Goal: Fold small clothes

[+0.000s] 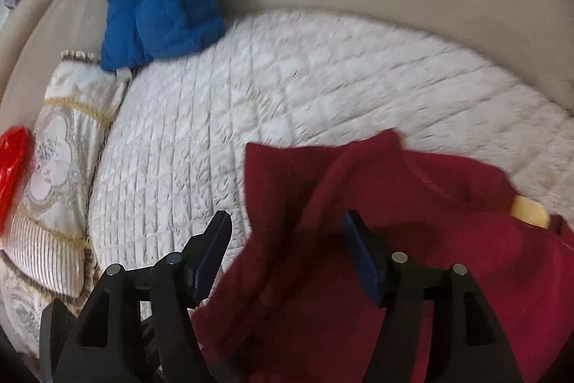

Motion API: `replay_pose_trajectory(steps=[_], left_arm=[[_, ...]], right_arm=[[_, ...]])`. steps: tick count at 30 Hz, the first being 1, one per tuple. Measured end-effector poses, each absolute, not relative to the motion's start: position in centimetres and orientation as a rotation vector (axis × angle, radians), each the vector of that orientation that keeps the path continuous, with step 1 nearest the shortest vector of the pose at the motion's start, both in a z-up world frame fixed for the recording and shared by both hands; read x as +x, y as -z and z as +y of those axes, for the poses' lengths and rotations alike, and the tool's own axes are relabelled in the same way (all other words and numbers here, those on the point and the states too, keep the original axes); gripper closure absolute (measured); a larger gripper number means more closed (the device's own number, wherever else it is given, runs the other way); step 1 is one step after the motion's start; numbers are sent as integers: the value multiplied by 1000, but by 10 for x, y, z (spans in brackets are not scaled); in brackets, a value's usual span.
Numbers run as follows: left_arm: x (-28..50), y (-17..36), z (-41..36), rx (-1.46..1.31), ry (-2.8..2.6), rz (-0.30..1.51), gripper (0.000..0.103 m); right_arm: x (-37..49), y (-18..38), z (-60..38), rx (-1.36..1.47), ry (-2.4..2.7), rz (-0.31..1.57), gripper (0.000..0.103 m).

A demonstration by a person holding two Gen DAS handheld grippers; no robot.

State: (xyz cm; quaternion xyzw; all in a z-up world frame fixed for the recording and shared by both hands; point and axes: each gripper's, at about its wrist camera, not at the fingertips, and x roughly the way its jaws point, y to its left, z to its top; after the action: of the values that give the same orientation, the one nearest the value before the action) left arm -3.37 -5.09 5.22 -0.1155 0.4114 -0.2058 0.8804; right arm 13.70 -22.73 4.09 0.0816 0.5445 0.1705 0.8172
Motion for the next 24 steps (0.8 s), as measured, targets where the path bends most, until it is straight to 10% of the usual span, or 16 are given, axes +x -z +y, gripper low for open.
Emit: replay_pose_trajectory(steps=[9,24], left_arm=[[-33,-51,-61,-226,425,862,67],[-29,-46,-68,-196,406,876,63]], right_arm=[[136,-24,-195,-70,-340,1172,54],[117,-26,-227,42,-343,1055,95]])
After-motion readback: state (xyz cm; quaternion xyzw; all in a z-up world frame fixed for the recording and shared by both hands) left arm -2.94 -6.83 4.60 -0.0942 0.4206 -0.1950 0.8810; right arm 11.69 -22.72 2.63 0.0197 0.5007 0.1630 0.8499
